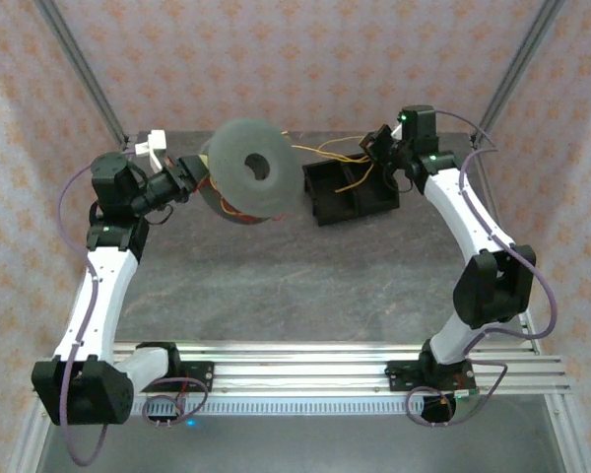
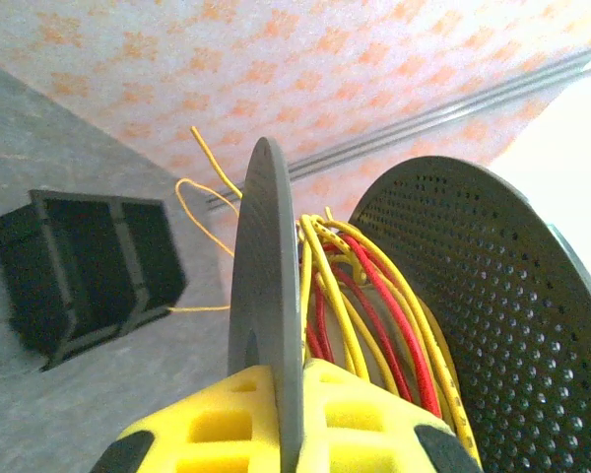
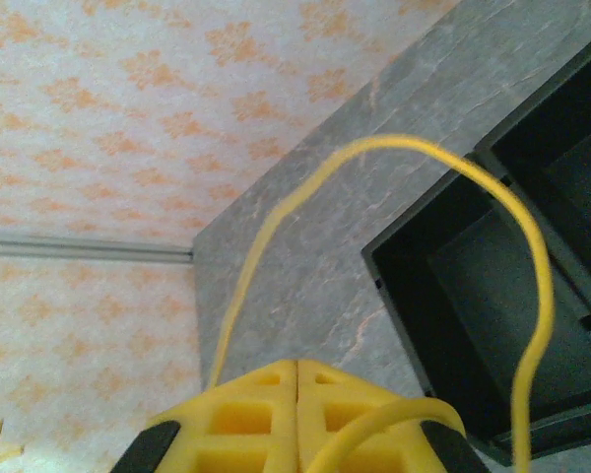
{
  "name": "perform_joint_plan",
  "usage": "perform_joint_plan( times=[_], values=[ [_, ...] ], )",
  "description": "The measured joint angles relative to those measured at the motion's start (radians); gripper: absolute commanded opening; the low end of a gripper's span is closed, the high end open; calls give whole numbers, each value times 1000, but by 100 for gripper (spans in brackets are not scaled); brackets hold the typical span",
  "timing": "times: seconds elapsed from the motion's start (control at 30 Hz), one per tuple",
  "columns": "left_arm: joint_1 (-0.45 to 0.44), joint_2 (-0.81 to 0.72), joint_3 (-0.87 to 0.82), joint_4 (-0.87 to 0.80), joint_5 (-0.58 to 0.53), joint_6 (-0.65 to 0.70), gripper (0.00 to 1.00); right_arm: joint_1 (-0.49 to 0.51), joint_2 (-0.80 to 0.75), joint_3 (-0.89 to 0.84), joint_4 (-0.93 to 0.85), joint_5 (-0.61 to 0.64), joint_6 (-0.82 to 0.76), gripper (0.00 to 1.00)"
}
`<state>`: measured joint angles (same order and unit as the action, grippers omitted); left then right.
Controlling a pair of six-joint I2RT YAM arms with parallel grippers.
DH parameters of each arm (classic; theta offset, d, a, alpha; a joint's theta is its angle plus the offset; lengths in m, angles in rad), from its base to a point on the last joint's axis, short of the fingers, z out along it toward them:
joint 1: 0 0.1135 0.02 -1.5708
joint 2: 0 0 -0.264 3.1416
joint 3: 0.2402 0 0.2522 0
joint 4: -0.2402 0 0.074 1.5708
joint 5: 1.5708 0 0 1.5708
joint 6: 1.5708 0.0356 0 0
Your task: Wrap the cables
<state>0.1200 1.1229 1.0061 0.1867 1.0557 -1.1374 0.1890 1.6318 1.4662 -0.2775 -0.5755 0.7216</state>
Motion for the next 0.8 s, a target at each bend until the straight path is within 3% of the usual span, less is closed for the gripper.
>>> perform_joint_plan(
  times=[0.17, 0.33, 0.8],
  values=[
    [3, 33, -43, 138, -39, -193, 0, 10, -35, -107, 108, -24, 39, 0],
    [3, 31, -77, 193, -124, -288, 0, 60, -44, -170, 195, -20, 67, 0],
    [-149, -142, -95, -91, -670, -104, 0, 309, -190, -336, 286, 175, 117, 0]
  ],
)
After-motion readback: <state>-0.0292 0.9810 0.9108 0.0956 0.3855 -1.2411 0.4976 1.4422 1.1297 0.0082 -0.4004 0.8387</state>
